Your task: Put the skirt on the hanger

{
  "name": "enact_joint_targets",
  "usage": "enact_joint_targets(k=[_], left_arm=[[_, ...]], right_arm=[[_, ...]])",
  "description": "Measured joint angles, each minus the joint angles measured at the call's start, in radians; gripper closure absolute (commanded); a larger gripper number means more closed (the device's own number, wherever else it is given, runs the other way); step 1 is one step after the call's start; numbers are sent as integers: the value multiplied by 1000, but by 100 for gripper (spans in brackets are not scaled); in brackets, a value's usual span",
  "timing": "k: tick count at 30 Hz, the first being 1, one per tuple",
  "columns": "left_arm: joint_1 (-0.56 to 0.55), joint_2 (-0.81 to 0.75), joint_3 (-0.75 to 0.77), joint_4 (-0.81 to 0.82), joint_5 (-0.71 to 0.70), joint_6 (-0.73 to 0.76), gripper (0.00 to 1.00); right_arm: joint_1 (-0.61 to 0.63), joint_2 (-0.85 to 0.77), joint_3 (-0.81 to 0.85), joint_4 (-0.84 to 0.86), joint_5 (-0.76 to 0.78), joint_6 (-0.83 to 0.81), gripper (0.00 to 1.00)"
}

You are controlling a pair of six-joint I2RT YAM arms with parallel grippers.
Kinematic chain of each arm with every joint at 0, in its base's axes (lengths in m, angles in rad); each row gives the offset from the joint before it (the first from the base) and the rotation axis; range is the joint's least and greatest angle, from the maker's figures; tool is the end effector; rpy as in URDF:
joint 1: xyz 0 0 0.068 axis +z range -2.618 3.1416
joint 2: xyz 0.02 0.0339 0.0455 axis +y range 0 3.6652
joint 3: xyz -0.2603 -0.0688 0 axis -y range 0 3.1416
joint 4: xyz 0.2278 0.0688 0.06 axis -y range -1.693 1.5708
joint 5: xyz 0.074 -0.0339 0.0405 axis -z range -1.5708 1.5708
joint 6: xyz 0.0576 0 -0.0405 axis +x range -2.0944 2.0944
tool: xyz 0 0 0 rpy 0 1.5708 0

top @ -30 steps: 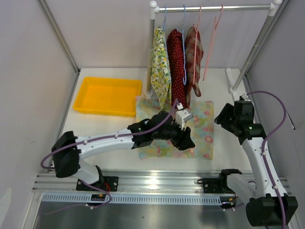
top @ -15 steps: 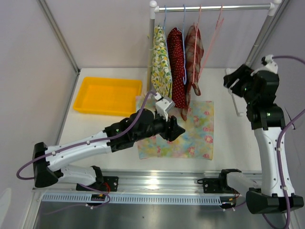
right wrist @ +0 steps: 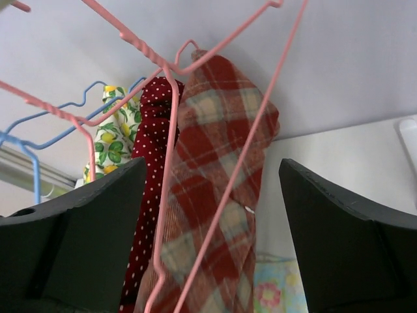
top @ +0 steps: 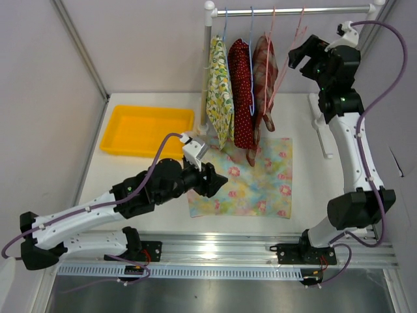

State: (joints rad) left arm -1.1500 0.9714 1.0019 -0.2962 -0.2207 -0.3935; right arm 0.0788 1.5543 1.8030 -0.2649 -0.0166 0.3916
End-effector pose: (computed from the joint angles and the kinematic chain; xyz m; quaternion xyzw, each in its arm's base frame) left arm 0.1033 -0.1999 0.3612 0.2295 0.7586 -0.3582 0.4936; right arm 0.3521 0.0288 0.4859 0.1053 0.7050 0.1692 0.6806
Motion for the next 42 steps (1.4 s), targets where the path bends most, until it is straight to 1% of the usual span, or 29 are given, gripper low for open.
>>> enact_joint_targets(k=[4, 8, 12, 16, 19, 23, 28, 30, 34, 37, 38, 39, 41, 42], left_arm=[[0, -30, -34, -31, -22, -2, 37], [0, -43, -47, -60, -39, -8, 37], [0, -49, -48, -77, -48, -8, 36], [0, -51, -48, -94, -63, -8, 36], [0, -51, -48, -109, -66, -8, 36], [0, -51, -48, -121, -71, -7, 36], [0, -52, -48, -134, -77, -7, 35], [0, -54, -48, -134, -83, -6, 35], [0, -59, -49, -134, -84, -6, 35], [0, -63, -53, -135, -84, -6, 35], [0, -63, -55, -135, -84, -6, 35], [0, -63, -56, -135, -84, -6, 35], [0, -63, -58, -136, -84, -6, 35], [0, -63, -58, -136, -84, -6, 35]], right_arm=[[39, 103, 93, 5, 17, -39, 10], [70, 187, 220, -18, 81, -77, 14], [86, 229, 303, -51, 159, -100, 18], [90, 280, 398, -93, 204, -121, 20], [92, 309, 433, -114, 231, -140, 21], [101, 330, 434, -137, 261, -166, 25], [112, 343, 434, -172, 291, -190, 37], [116, 343, 434, -177, 301, -197, 44], [127, 341, 430, -179, 330, -220, 49], [133, 329, 410, -181, 351, -238, 55], [134, 324, 407, -186, 355, -245, 61], [134, 320, 406, -189, 359, -250, 64], [135, 309, 404, -194, 369, -260, 68], [136, 304, 404, -196, 372, -263, 69]])
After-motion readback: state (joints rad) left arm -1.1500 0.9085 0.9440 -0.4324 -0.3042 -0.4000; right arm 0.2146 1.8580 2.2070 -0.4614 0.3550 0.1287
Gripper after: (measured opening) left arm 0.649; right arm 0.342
